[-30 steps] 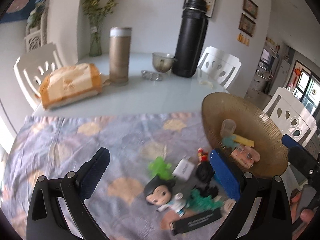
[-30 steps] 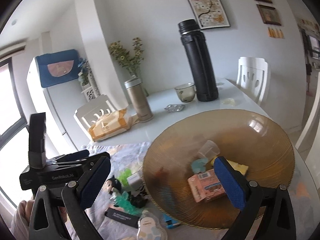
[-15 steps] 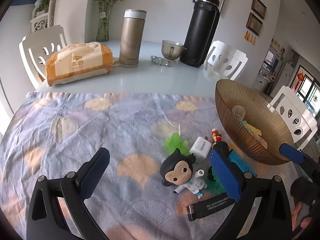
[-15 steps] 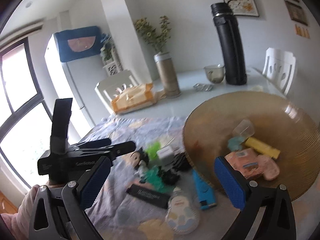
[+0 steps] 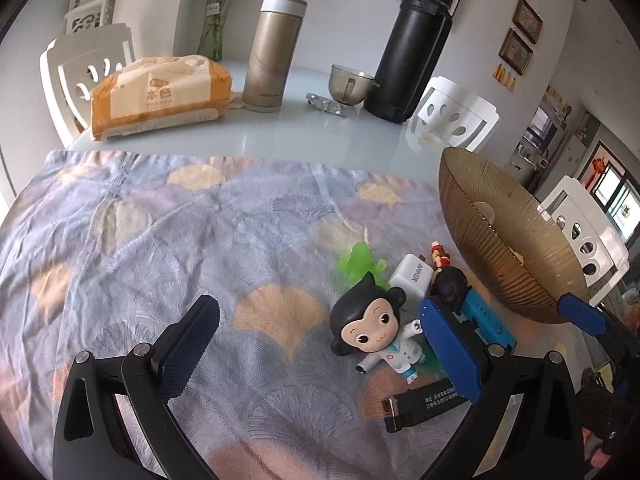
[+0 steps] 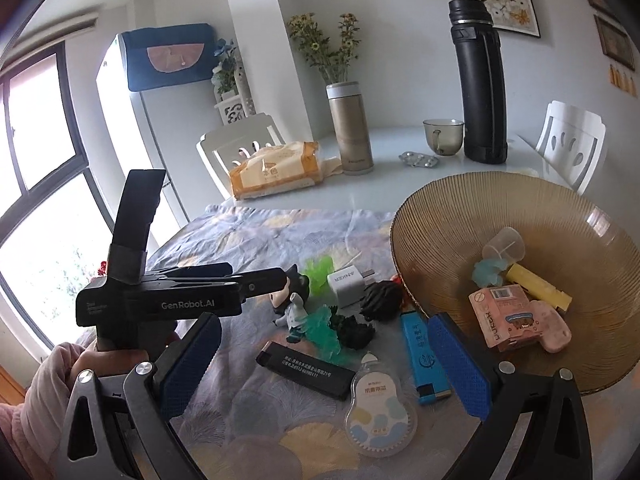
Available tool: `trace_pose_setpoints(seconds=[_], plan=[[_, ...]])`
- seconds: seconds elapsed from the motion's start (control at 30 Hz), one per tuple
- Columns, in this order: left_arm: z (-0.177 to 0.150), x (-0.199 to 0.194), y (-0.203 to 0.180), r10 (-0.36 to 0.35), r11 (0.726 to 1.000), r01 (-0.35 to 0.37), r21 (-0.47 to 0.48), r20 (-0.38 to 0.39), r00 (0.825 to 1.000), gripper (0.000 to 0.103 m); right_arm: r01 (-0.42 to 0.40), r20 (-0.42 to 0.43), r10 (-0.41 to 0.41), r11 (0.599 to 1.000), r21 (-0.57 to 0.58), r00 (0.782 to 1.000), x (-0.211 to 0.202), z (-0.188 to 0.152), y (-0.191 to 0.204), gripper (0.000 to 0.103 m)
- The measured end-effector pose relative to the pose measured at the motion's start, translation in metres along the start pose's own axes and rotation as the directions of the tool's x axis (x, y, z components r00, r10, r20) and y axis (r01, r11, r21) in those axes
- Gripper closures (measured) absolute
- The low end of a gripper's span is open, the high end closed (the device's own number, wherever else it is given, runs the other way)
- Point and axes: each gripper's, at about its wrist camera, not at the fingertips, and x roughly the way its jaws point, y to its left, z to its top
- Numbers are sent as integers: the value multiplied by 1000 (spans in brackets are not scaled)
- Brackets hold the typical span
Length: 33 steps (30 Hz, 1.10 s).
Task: Organize rigid objects
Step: 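Grasp the monkey figure with the left tool while the right tool reaches toward the white round container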
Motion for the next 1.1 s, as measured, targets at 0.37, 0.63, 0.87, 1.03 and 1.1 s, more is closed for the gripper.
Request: trace_pose_setpoints(seconds=[0.37,0.63,0.87,1.03,1.1], plan=[[1,-1,2,-5,1000,5,5,3,1000,2,-36,-63,32,997,-66,998,4,-12,17,0],[-1,3,-3,-10,999,10,35,-14,1000,2,-33,-174,24,998,-49,985,21,-28,18,0],[-6,11,-18,6,994,-1,111,-51,999,2,13,-234,-6,999,29,972,33,-35,1,0],[-8,22,-22,34,990,-21,137,-94,995,2,86,-266,-58,992,92,962,37,-38,-21,0],[-7,27,-21,32,992,-18,123,-113,993,2,131,-278,-111,990,54,954,39,-40,-22,4]])
